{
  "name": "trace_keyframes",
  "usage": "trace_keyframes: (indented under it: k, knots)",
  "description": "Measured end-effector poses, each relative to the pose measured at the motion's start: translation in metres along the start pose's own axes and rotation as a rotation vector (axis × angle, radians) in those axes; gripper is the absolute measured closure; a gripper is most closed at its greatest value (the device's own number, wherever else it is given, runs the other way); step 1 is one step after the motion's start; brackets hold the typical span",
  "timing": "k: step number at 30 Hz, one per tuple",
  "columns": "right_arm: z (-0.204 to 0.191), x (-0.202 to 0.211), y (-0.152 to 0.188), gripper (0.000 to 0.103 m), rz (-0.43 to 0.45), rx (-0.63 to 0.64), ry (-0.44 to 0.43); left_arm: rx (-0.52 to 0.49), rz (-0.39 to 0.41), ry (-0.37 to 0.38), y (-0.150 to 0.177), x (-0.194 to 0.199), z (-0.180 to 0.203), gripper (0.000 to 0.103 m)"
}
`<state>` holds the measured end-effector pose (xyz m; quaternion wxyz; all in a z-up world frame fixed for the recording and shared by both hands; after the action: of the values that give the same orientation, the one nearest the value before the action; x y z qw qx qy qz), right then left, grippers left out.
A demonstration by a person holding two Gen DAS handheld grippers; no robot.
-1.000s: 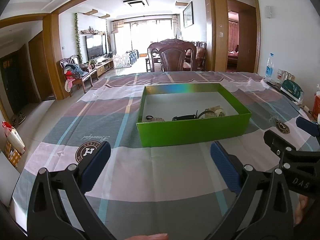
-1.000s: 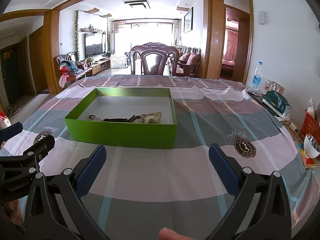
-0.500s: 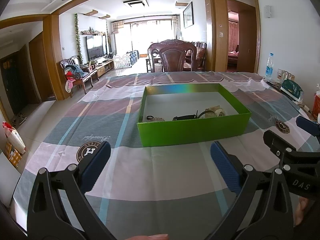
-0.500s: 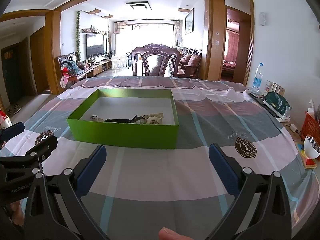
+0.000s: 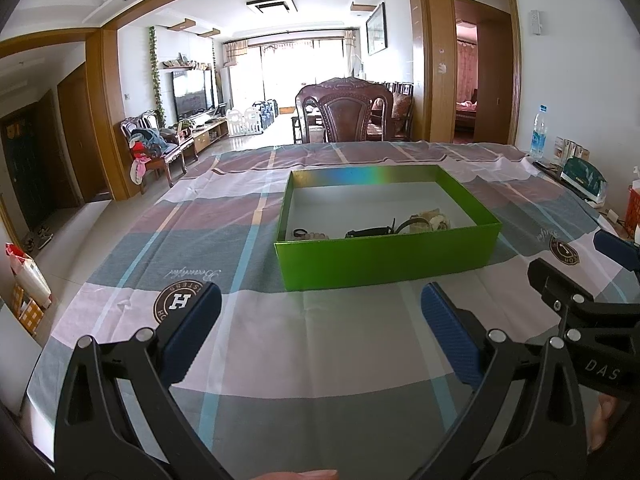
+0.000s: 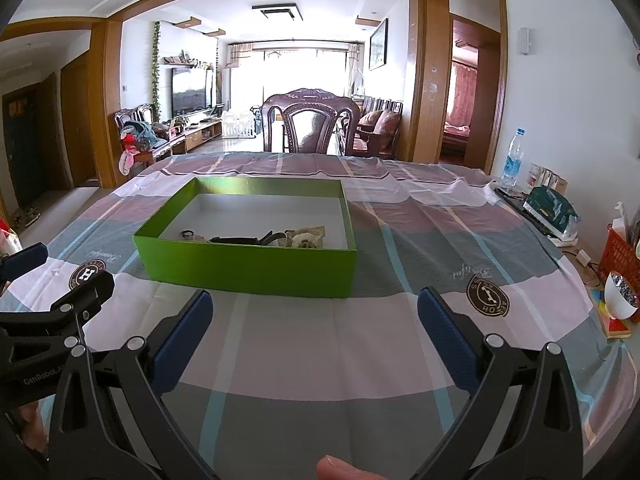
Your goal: Organize jewelry
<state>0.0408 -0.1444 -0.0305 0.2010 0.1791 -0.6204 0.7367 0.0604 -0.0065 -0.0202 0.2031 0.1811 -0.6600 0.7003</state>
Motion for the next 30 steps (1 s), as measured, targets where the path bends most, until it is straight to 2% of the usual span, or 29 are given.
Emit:
trace_keyframes:
  k: [30]
  knots:
    - [0.0004, -0.003, 0.0045, 0.003, -0.012, 0.001, 0.0, 0.005, -0.025, 0.0, 0.0061, -0.0028, -0.0033, 0.004]
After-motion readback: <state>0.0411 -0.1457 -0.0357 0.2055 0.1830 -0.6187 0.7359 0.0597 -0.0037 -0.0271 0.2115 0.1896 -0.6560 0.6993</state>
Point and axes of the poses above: each gripper's, at about its wrist camera, not at the fingertips, and x roughly against the way its jaws point, z to its right, y to its underside, the point moved 10 cm from there along -x, roughly the way its jaws point, and after that the axes turned 8 degrees about x, right-handed, at the moved point
